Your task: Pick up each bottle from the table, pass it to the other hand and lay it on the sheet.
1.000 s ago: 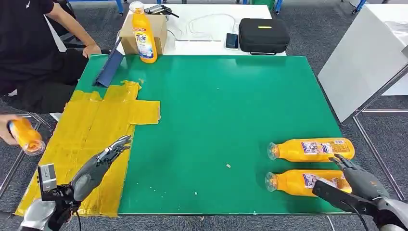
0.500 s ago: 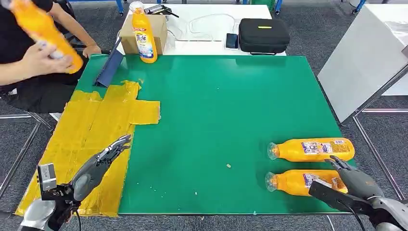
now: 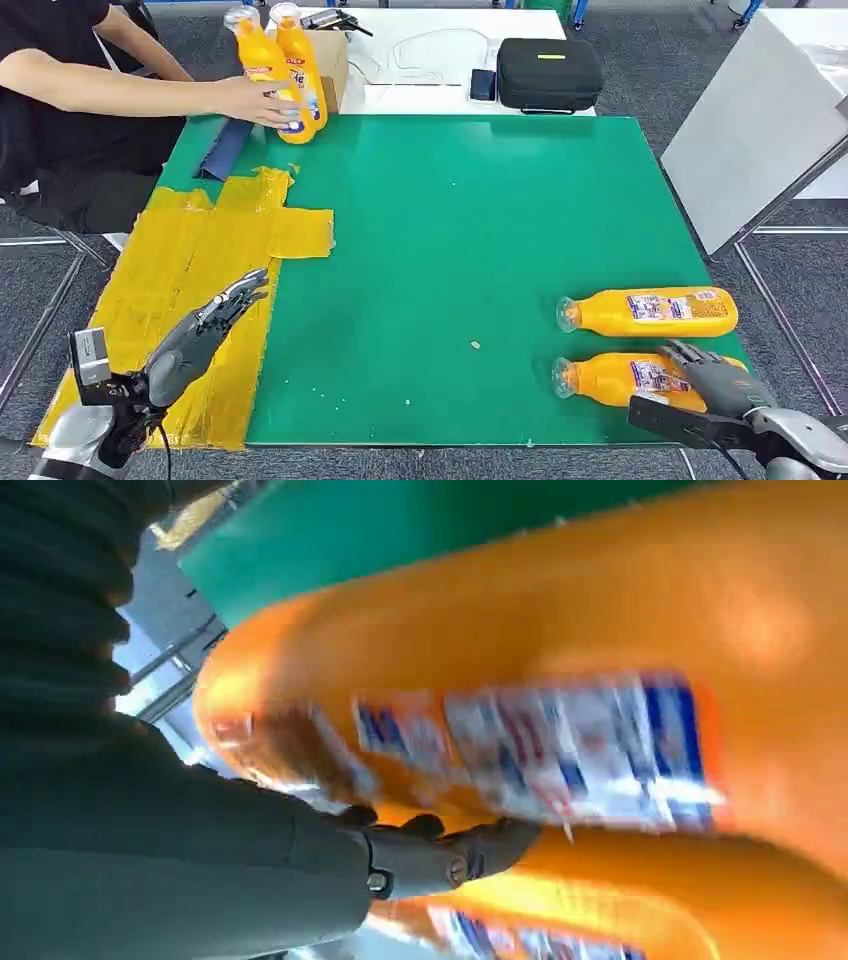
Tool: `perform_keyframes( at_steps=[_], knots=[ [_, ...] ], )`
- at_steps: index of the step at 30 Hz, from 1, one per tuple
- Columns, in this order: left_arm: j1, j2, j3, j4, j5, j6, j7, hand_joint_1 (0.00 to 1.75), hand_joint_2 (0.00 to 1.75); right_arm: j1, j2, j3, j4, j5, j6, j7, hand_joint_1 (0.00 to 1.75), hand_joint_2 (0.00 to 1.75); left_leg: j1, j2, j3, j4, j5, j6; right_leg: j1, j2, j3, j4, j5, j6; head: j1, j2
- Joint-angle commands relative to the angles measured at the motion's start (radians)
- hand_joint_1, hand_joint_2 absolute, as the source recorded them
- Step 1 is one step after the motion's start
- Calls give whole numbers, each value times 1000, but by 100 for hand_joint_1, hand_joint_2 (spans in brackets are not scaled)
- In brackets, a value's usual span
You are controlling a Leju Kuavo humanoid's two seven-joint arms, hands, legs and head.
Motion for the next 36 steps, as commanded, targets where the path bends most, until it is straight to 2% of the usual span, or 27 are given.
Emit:
perform_keyframes(
  at_steps=[1,2,3,4,5,6,10,14,20,22,24,27,28,29,30,31,33,36],
  knots=[
    [-58,-26,-14,74,25,-12,22,0,0,6,-14,161,167,58,-41,41,0,175,1,0,4,-1,0,-1,1,-2,5,-3,0,0,0,0],
    [-62,-28,-16,79,29,-12,26,0,0,-3,-8,176,193,73,-37,46,0,175,2,1,8,-1,-2,-2,2,-3,10,-4,-2,0,1,0],
    [-70,-31,-19,89,35,-13,29,0,0,-20,0,197,237,86,-32,45,0,175,1,0,4,-1,0,-1,1,-1,5,-3,0,0,0,0],
    [-80,-31,-23,100,36,-16,29,0,0,-34,2,217,272,89,-29,33,21,175,2,1,6,-2,-1,-2,2,-1,8,-4,0,0,0,0],
    [-93,-33,-25,114,39,-16,27,0,0,-46,0,239,305,81,-28,11,168,175,1,2,7,-2,-1,-2,2,-1,9,-4,-1,0,0,0],
    [-102,-34,-25,125,41,-17,25,0,0,-53,-8,257,319,79,-27,-2,175,175,2,1,4,-1,0,-1,2,-1,5,-3,1,0,0,0],
    [-132,-39,-29,154,49,-24,18,0,0,-76,-36,309,311,33,-11,-23,175,175,3,4,8,-1,0,-2,3,0,9,-4,0,0,1,0],
    [-128,-36,-31,162,47,-25,18,0,0,-82,-47,325,315,19,3,-15,175,175,4,12,11,-2,-3,-2,3,10,5,-6,2,-2,1,0],
    [-133,-39,-31,158,48,-22,23,0,0,-89,-39,330,319,4,0,-3,175,175,3,13,18,-2,-6,-1,3,13,5,-7,0,-2,1,0],
    [-123,-37,-24,149,50,-18,24,0,0,-82,-7,297,322,-28,-38,17,175,175,3,14,19,-2,-5,0,3,13,6,-7,1,-3,1,0],
    [-80,-26,0,115,50,-11,23,0,0,-45,42,223,251,-119,-95,-10,175,175,4,16,20,-3,-4,1,4,14,7,-8,3,-2,1,0],
    [-29,-8,28,81,54,-13,17,0,0,53,104,103,-13,-390,-135,-124,175,175,3,19,20,-3,-6,0,3,18,7,-8,3,-3,1,0],
    [-18,-6,34,74,56,-14,15,0,0,71,111,90,-87,-417,-129,-97,175,175,3,20,18,-2,-5,0,3,19,11,-7,3,-3,2,0],
    [-11,-6,39,69,57,-17,13,0,0,84,130,73,-154,-462,-133,-117,175,175,3,20,19,-3,-6,0,3,18,16,-7,2,-3,1,0],
    [1,-9,44,57,61,-18,11,0,0,84,191,45,-243,-579,-132,-172,175,175,3,21,19,-1,-6,0,3,20,15,-5,3,-3,1,0],
    [9,-13,45,44,64,-17,13,0,0,62,213,54,-309,-627,-116,-206,175,175,3,21,18,-1,-6,0,3,20,14,-5,4,-3,1,0],
    [22,-28,43,19,69,-7,26,0,0,-16,222,93,-368,-609,-105,-175,175,175,3,22,17,-1,-6,-1,3,21,12,-3,3,-4,0,0],
    [36,-64,28,-19,88,8,53,0,0,-126,304,148,-347,-646,-87,-193,175,175,2,23,13,0,-5,-2,2,22,9,-1,3,-3,-2,0]
  ],
)
